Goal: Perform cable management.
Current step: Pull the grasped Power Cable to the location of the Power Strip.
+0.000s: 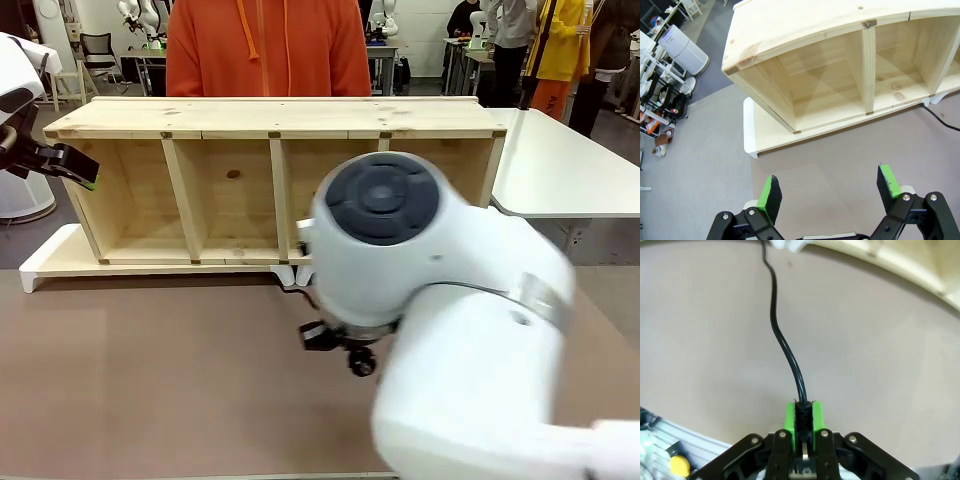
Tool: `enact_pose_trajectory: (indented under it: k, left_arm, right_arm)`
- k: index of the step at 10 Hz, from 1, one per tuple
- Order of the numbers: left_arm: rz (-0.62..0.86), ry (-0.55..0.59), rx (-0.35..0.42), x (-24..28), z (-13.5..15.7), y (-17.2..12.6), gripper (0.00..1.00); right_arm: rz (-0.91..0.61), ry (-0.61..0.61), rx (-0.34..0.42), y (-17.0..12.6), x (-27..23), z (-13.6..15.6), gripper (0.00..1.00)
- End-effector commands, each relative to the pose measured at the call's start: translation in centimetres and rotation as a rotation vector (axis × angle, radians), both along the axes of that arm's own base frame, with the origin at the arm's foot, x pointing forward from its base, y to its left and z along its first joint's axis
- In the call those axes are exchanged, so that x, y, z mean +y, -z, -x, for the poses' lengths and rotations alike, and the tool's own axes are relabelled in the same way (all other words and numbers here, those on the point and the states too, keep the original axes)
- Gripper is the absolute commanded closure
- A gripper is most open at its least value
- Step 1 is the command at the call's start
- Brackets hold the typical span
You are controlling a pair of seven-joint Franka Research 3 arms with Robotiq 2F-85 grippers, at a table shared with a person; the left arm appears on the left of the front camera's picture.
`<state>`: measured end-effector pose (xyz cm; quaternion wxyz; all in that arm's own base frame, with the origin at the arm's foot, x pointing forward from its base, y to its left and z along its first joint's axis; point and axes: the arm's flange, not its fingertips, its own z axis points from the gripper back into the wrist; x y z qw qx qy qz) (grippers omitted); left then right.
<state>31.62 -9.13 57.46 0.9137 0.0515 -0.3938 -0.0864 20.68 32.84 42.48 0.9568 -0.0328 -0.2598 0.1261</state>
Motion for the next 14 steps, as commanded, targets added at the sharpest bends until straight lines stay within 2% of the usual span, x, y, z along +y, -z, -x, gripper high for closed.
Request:
enact_pose_trajectory:
  k: [1,9,14]
  left_arm:
    - [0.001,-0.004,-0.001,0.0,0.0,0.0,0.0]
    - [0.001,-0.004,-0.001,0.0,0.0,0.0,0.0]
    - [0.001,-0.004,-0.001,0.0,0.0,0.0,0.0]
  right_arm:
    - [-0.045,0.049,-0.01,-0.9,-5.3,1.7,0.84]
    - [-0.118,0.42,-0.073,-3.6,-17.8,1.9,0.84]
    - [-0.101,0.56,-0.077,-3.9,-21.5,-2.1,0.84]
